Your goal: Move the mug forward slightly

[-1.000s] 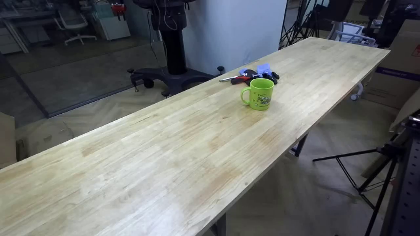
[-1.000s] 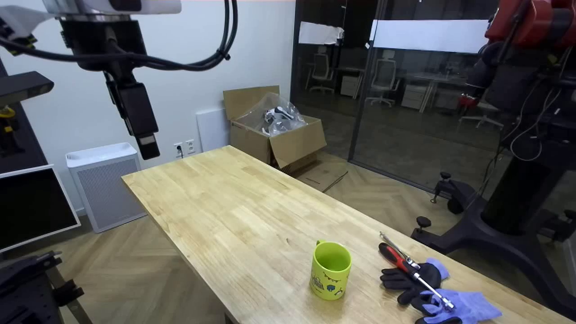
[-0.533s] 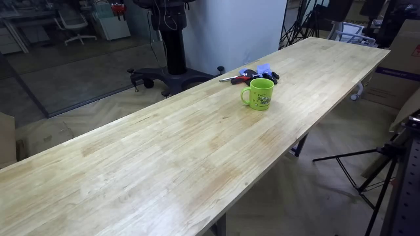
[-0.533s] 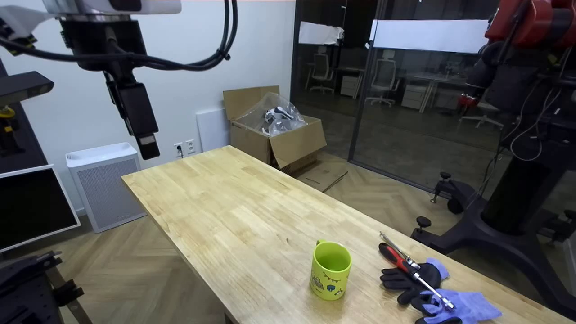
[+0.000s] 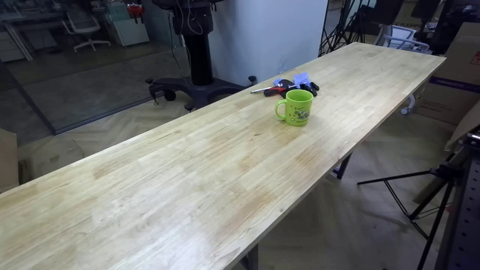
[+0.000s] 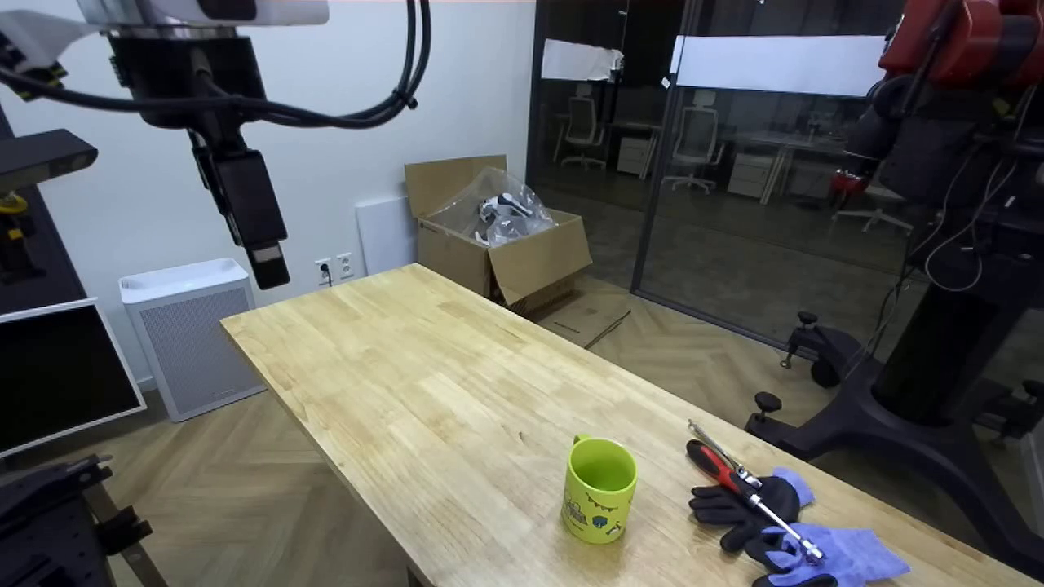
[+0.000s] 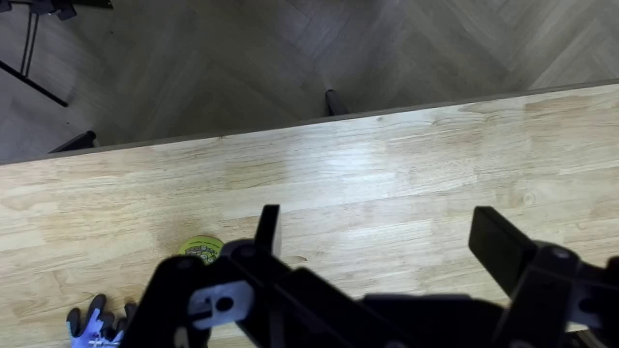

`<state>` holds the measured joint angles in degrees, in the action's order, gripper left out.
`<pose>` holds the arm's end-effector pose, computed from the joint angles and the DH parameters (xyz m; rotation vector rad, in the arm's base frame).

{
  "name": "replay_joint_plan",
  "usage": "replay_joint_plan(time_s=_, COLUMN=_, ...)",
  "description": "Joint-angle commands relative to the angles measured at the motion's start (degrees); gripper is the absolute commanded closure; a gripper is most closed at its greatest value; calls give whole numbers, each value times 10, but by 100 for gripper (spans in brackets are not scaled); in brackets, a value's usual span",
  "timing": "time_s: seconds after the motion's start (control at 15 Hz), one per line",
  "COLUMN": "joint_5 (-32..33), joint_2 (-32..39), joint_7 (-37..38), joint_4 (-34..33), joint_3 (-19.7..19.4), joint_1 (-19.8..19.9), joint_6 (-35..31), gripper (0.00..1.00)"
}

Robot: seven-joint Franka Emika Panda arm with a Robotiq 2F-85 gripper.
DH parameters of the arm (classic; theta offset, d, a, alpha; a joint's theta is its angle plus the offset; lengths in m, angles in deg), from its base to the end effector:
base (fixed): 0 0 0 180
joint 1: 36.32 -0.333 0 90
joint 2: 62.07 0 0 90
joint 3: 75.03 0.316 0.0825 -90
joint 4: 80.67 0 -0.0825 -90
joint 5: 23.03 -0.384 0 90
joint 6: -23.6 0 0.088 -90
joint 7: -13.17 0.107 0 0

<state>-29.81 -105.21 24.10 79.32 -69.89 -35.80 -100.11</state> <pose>0.3233 0.0286 0.4236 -3.0673 0.2931 -0.1748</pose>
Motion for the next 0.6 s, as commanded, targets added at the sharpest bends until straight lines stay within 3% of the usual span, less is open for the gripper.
replay_joint_plan(time_s=0.0, joint_5=36, joint_2=11, joint_7=23, joint_4=-1, joint_3=17, joint_1=23, joint_6=-61, gripper=0)
replay_joint_plan(time_s=0.27, joint_5=112, joint_2=69, joint_7=23, joint_4=-18, joint_3=12, joint_1=86, joint_6=-148, gripper=0)
replay_joint_plan(time_s=0.53, joint_5=140, joint_2=158, joint_7=-16, joint_4=-60, joint_3=-19, joint_1=107, joint_6=-138, gripper=0)
